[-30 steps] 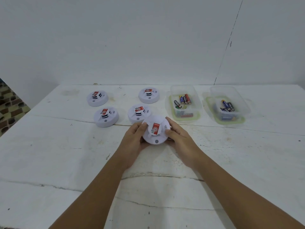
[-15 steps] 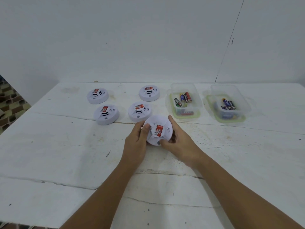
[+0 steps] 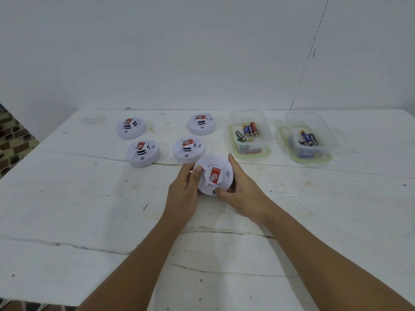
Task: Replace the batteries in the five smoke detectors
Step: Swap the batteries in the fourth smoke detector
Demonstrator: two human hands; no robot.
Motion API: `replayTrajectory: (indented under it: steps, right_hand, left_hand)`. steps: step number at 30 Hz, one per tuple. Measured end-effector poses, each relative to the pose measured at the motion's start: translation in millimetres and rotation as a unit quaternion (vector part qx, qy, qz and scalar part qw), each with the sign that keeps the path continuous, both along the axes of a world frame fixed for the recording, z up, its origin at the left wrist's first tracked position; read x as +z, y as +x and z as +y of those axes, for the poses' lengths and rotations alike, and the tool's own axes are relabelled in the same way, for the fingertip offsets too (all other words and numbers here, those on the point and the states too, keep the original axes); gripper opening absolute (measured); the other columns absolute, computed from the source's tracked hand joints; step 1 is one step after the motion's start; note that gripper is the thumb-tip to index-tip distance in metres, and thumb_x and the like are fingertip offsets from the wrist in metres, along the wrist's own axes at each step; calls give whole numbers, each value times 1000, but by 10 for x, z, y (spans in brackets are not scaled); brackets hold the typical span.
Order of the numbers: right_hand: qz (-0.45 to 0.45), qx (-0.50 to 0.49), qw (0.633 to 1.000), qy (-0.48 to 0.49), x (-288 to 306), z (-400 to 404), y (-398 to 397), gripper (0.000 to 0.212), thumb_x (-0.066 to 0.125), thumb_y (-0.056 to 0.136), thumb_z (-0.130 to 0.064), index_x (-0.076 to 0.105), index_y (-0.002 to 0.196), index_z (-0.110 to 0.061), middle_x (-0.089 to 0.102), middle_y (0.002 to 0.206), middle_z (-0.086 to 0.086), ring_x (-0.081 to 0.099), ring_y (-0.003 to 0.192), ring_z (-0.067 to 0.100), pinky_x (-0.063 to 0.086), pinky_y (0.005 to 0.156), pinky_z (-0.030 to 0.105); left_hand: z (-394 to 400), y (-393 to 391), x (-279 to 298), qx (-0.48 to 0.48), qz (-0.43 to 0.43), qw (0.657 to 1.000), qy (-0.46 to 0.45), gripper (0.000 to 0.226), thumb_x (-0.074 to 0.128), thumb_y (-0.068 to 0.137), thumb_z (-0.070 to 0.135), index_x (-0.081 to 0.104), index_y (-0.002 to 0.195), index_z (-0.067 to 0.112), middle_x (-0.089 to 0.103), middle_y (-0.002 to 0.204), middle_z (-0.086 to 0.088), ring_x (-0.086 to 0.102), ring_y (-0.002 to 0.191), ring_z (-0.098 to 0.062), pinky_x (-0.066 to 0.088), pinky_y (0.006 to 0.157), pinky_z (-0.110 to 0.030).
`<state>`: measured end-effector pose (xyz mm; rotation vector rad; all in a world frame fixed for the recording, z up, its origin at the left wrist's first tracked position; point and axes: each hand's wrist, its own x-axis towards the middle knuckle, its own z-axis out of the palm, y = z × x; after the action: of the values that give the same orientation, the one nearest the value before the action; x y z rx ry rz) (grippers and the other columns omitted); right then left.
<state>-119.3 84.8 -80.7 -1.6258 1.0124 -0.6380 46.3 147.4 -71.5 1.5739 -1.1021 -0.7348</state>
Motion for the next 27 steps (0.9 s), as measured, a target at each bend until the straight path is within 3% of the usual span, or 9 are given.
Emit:
replayTrajectory:
  steps: [2, 8, 15, 21, 27]
  right_hand:
    - [-3, -4, 1000, 0, -7, 1, -6, 107, 74, 92, -12, 2, 167, -34, 55, 139, -29, 60, 122, -9, 52, 107, 28]
    - [1, -2, 1000, -10, -4, 28, 7, 105, 73, 93, -12, 1, 166, -33, 54, 133, -33, 61, 114, -16, 52, 91, 12]
    - [-10, -1, 1000, -4, -42, -12, -20, 106, 77, 90, -10, 7, 168, -31, 56, 139, -31, 61, 123, -8, 53, 106, 28]
    - [-25, -1, 1000, 10, -49, -17, -31, 106, 77, 90, -7, 8, 168, -30, 56, 147, -19, 61, 127, -2, 52, 110, 36]
    - [-13, 6, 1000, 1, -26, -10, -29, 108, 76, 90, -9, 4, 167, -32, 52, 138, -33, 59, 123, -11, 52, 106, 24]
  left_hand:
    - [5, -2, -2, -2, 1, 1000, 2, 29, 42, 109, 44, 65, 125, 35, 70, 108, 28, 64, 103, 4, 50, 84, -16]
    - [0, 9, -7, 0, 4, 1000, 1, 29, 43, 109, 44, 65, 125, 36, 70, 109, 27, 64, 103, 4, 51, 87, -21]
    - [-6, 10, -28, 4, 8, 1000, 0, 28, 43, 108, 46, 65, 122, 37, 70, 107, 26, 65, 101, 4, 53, 86, -21]
    - [-6, -6, -27, 7, 4, 1000, -5, 31, 43, 108, 45, 65, 126, 32, 72, 107, 20, 65, 99, 4, 51, 80, -13]
    - [-7, -20, -13, 2, -8, 1000, -4, 34, 41, 109, 43, 63, 131, 28, 71, 112, 18, 62, 101, 9, 47, 78, -5]
